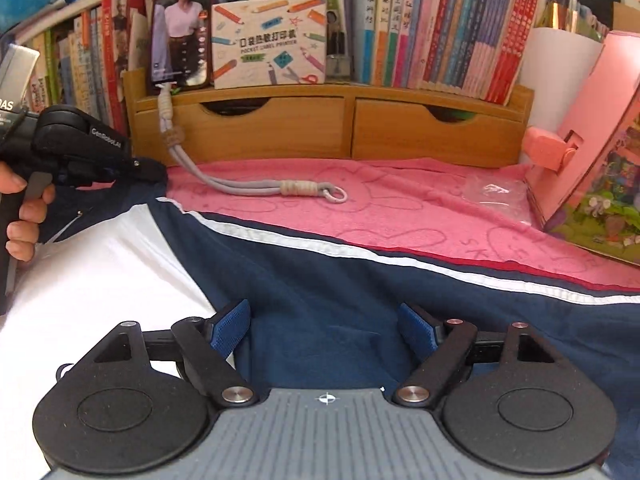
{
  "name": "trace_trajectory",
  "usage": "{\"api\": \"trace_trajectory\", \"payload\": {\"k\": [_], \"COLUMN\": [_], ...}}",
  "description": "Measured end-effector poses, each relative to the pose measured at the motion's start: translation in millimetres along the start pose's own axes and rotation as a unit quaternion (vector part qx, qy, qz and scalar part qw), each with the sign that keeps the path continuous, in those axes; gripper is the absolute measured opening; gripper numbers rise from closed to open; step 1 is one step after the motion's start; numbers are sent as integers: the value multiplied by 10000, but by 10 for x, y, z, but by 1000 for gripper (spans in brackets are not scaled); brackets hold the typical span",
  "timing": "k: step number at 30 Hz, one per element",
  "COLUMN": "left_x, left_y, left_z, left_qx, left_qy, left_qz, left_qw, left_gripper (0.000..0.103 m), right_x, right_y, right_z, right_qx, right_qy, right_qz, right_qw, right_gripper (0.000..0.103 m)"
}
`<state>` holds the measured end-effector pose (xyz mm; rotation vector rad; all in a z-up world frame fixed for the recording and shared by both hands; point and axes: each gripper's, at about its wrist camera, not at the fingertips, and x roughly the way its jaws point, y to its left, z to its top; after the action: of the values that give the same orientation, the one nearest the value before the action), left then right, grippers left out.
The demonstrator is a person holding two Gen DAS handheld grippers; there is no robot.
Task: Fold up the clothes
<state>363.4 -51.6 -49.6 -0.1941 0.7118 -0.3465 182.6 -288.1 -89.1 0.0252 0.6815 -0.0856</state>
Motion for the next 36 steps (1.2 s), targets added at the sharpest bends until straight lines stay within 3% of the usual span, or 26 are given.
{"api": "trace_trajectory", "payload": {"k": [2,3,5,8,10,13,14,17,19,22,25,27,30,33,36], "left_x": [-66,-162,-363,-740,-841,-696,-586,-430,-316,-84,9,-191,-681,-1075,-1255], "left_y": [-146,-267,-414,-564,-668,-785,-791,-661,-633,-580,-521,-487,-409,-149,220], "left_z": [6,-3,-20,-108,-244,-452,-521,-570,-457,-326,-123,-90,-197,-373,-503], "left_qx": [523,973,1488,1893,2202,2500,2506,2043,1746,1763,1104,866,1239,1469,1573], "left_qy": [-257,-539,-894,-949,-536,100,270,298,294,46,59,-206,-550,-607,-273], "left_qz": [419,693,840,498,308,296,462,505,449,959,1035,825,689,996,1524], "left_qw": [9974,9914,9812,9761,9735,9677,9666,9772,9832,9796,9885,9926,9884,9822,9753], "left_gripper": [15,15,18,20,20,8,6,6,6,5,5,7,13,13,13], "right_x": [1,-4,-10,-19,-21,-21,-21,-20,-22,-22,-20,-20,-19,-17,-15], "right_y": [-12,-4,-4,-3,0,4,5,5,3,4,-12,-20,-21,-18,-15], "right_z": [5,14,18,18,19,19,19,21,23,24,26,26,26,26,27], "right_qx": [14,6,13,17,14,15,14,16,16,7,38,48,48,38,28], "right_qy": [7,9,12,14,14,15,16,20,24,30,39,44,52,59,66], "right_qz": [-8,-15,-8,-3,-2,4,5,22,33,39,79,100,107,104,99], "right_qw": [10000,10000,10000,10000,10000,10000,10000,10000,10000,10000,10000,9999,9999,9999,9999], "right_gripper": [82,82,82,83,83,83,84,84,84,85,86,87,89,90,91]}}
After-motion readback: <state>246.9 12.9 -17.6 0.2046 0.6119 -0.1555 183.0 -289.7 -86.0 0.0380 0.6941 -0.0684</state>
